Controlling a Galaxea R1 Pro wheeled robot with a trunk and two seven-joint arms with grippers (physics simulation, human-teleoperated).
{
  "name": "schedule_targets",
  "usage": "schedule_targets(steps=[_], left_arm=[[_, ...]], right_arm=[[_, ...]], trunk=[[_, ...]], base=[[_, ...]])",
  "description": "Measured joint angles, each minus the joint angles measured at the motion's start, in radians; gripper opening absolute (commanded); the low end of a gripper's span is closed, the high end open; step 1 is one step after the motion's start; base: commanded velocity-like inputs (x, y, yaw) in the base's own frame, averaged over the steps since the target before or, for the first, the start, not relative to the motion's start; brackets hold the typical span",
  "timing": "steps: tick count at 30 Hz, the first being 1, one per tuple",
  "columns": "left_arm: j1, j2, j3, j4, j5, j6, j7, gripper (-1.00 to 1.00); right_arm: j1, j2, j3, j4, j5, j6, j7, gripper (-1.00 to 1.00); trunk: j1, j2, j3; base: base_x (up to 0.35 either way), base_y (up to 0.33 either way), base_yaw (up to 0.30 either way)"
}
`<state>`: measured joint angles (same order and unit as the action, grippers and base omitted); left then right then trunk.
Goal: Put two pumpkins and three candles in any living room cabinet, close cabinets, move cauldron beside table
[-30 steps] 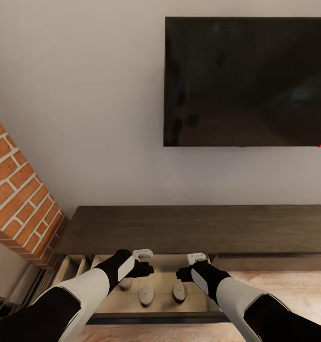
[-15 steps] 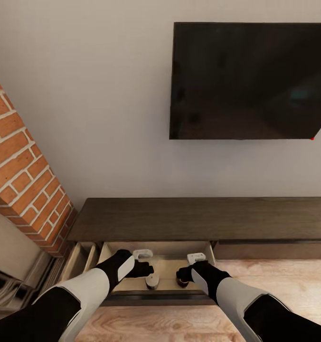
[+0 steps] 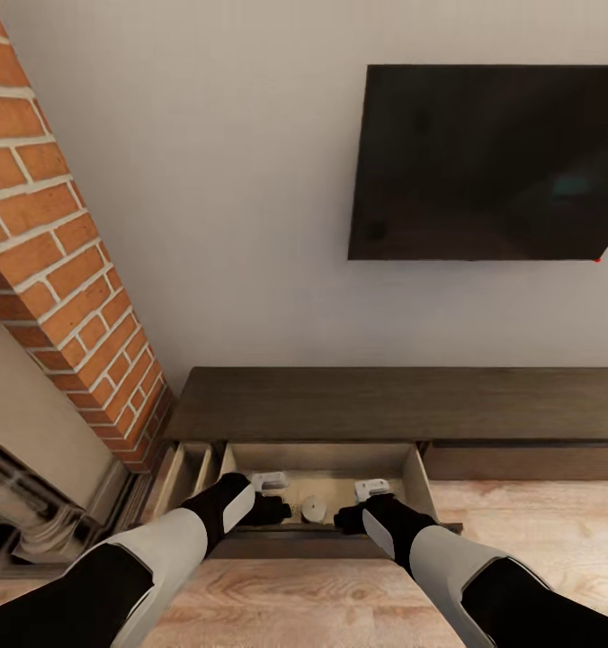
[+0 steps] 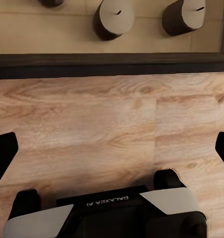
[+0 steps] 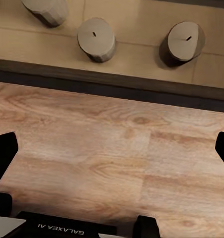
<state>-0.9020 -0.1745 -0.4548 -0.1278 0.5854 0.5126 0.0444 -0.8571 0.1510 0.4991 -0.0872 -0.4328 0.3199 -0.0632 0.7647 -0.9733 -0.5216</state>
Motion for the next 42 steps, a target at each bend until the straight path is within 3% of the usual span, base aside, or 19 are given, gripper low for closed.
schedule_targets(steps=[10,16,33,42], left_arm=[[0.000,0.000,0.001,-0.001,0.002,-0.006,-0.002,1.00],[0.001,0.000,0.004,0.004,0.003,-0.081,-0.001,1.00],[0.000,0.002,0.006,0.023,-0.002,-0.157,-0.001,1.00],[0.000,0.008,0.006,0.022,-0.002,-0.163,0.000,1.00]], right_arm=[[0.000,0.000,-0.002,0.000,0.001,-0.004,-0.002,1.00],[0.000,0.000,-0.001,0.000,0.001,-0.007,-0.002,1.00],[0.000,-0.001,-0.001,0.003,0.001,-0.008,-0.002,1.00],[0.000,0.001,-0.001,0.005,0.000,-0.008,-0.002,1.00]], trunk=[[0.000,0.000,0.016],[0.000,0.000,0.026],[0.000,0.000,0.053],[0.000,0.000,0.068]], base=[[-0.088,0.094,0.047],[-0.003,0.003,0.004],[0.000,0.000,0.000],[0.000,0.000,0.000]])
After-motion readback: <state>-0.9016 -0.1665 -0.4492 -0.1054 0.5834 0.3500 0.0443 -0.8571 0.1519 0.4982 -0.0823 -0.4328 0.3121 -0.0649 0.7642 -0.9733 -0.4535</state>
